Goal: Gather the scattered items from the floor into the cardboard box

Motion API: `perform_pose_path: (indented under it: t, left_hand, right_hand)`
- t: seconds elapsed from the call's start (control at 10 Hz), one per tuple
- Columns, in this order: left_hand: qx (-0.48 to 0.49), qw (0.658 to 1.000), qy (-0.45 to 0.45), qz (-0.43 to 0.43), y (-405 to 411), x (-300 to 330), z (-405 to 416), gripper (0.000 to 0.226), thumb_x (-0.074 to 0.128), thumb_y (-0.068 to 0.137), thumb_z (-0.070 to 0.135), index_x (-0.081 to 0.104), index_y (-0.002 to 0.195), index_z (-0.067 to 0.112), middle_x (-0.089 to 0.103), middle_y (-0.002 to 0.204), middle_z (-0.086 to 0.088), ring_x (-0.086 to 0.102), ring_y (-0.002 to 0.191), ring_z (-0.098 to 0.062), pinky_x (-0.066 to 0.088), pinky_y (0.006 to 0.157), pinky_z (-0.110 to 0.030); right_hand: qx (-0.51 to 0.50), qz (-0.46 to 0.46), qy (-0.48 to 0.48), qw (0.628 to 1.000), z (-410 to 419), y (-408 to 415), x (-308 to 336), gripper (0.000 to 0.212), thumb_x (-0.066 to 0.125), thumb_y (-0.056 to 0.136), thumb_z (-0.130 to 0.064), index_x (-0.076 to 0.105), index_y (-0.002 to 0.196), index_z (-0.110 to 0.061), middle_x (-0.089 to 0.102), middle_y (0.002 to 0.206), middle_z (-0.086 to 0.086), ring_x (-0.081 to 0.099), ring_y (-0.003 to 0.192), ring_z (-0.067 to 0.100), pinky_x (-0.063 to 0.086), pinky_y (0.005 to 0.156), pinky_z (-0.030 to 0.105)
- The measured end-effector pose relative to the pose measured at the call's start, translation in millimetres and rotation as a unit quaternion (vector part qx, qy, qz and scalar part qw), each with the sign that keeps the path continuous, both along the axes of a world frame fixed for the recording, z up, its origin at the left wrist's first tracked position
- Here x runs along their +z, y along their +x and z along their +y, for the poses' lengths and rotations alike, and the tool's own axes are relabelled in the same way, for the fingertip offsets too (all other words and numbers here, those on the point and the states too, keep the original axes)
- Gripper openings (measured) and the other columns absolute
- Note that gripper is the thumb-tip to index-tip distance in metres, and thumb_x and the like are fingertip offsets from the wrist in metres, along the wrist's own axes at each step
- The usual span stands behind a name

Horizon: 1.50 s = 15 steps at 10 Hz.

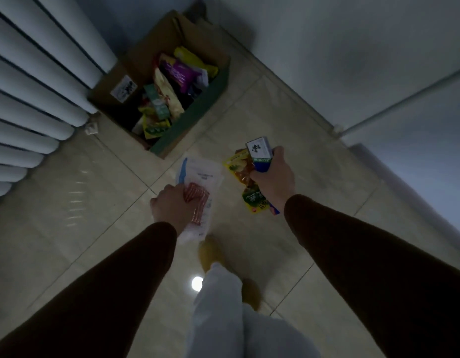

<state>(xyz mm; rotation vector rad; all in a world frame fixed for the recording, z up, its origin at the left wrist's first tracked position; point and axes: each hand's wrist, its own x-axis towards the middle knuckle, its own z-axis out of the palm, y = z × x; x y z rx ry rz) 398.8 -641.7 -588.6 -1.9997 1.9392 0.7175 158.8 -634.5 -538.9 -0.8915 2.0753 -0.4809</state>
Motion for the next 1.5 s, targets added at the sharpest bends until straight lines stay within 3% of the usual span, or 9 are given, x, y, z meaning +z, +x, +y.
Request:
perform_pose_path:
  t: [0.2, 0.5, 0.7, 1.0, 1.1, 1.2, 1.3, 1.4, 1.5]
  left_hand:
    - [0.045, 0.999, -0.011, -0.001, -13, 1, -50, 0.038, 0.048, 0.092, 0.056, 0.058, 0.105, 0.022, 0.055, 0.089, 0.000, 0.053, 0.082, -0.019, 0.043, 0.085, -0.040]
    - [0.223, 0.975, 0.001, 0.012, -21, 10, -135, 0.045, 0.047, 0.091, 0.058, 0.061, 0.113, 0.021, 0.058, 0.099, -0.005, 0.058, 0.092, -0.027, 0.042, 0.091, -0.043]
    - [0.314, 0.948, -0.012, 0.056, 9, 18, -187, 0.037, 0.048, 0.090, 0.056, 0.059, 0.107, 0.024, 0.060, 0.098, -0.003, 0.057, 0.091, -0.026, 0.041, 0.087, -0.041]
    - [0.374, 0.922, -0.007, 0.099, 71, 2, -282, 0.030, 0.051, 0.092, 0.050, 0.060, 0.102, 0.024, 0.065, 0.091, -0.001, 0.064, 0.080, -0.019, 0.057, 0.082, -0.041]
    - [0.401, 0.902, -0.006, 0.159, 80, -9, -314, 0.040, 0.060, 0.088, 0.050, 0.049, 0.114, 0.022, 0.067, 0.100, -0.005, 0.066, 0.084, -0.022, 0.058, 0.078, -0.042]
    - [0.406, 0.898, -0.002, 0.169, 86, -21, -326, 0.071, 0.067, 0.077, 0.055, 0.031, 0.132, 0.028, 0.062, 0.118, -0.012, 0.064, 0.101, -0.034, 0.053, 0.091, -0.055]
    - [0.380, 0.916, 0.021, 0.131, 87, -32, -317, 0.076, 0.069, 0.080, 0.052, 0.033, 0.140, 0.021, 0.059, 0.125, -0.013, 0.061, 0.108, -0.033, 0.052, 0.093, -0.052]
    - [0.314, 0.942, 0.007, 0.118, 82, -24, -302, 0.061, 0.069, 0.086, 0.043, 0.046, 0.137, 0.018, 0.056, 0.132, -0.011, 0.056, 0.115, -0.029, 0.050, 0.097, -0.046]
    - [0.278, 0.950, 0.003, 0.142, 77, -6, -293, 0.059, 0.070, 0.088, 0.037, 0.047, 0.140, 0.019, 0.052, 0.140, -0.010, 0.052, 0.122, -0.028, 0.044, 0.097, -0.038]
  right_hand:
    - [0.048, 0.003, -0.005, 0.999, -79, -6, 2, 0.049, 0.078, 0.087, -0.021, 0.041, 0.120, -0.023, 0.067, 0.126, 0.003, 0.070, 0.107, 0.025, 0.061, 0.087, 0.041]
    - [0.150, -0.009, -0.018, 0.988, -197, -17, -1, 0.049, 0.078, 0.086, -0.019, 0.038, 0.114, -0.024, 0.060, 0.112, -0.004, 0.067, 0.099, 0.021, 0.061, 0.084, 0.039]
    - [0.185, -0.010, -0.018, 0.983, -265, 26, -2, 0.050, 0.079, 0.085, -0.017, 0.042, 0.119, -0.016, 0.066, 0.123, 0.008, 0.068, 0.109, 0.027, 0.059, 0.092, 0.046]
    - [0.210, -0.025, -0.052, 0.976, -359, 115, -21, 0.059, 0.081, 0.083, -0.023, 0.036, 0.121, -0.014, 0.059, 0.116, 0.007, 0.065, 0.106, 0.029, 0.057, 0.088, 0.043]
    - [0.209, -0.091, -0.010, 0.974, -394, 139, -40, 0.096, 0.090, 0.068, -0.039, 0.029, 0.140, -0.019, 0.059, 0.129, 0.008, 0.063, 0.113, 0.029, 0.055, 0.098, 0.047]
    - [0.243, -0.092, 0.023, 0.965, -425, 145, -82, 0.139, 0.090, 0.035, -0.069, 0.025, 0.149, -0.027, 0.052, 0.146, 0.010, 0.060, 0.124, 0.033, 0.052, 0.103, 0.054]
    - [0.325, -0.007, 0.056, 0.944, -431, 133, -109, 0.121, 0.086, 0.053, -0.057, 0.027, 0.154, -0.025, 0.053, 0.145, 0.010, 0.055, 0.130, 0.032, 0.049, 0.107, 0.051]
    - [0.403, 0.054, 0.037, 0.913, -416, 124, -79, 0.071, 0.079, 0.074, -0.041, 0.051, 0.132, -0.011, 0.060, 0.114, 0.003, 0.058, 0.111, 0.024, 0.049, 0.098, 0.039]
    - [0.474, 0.048, 0.030, 0.878, -402, 111, -45, 0.045, 0.072, 0.089, -0.024, 0.057, 0.129, -0.009, 0.058, 0.116, 0.006, 0.057, 0.114, 0.025, 0.044, 0.090, 0.033]
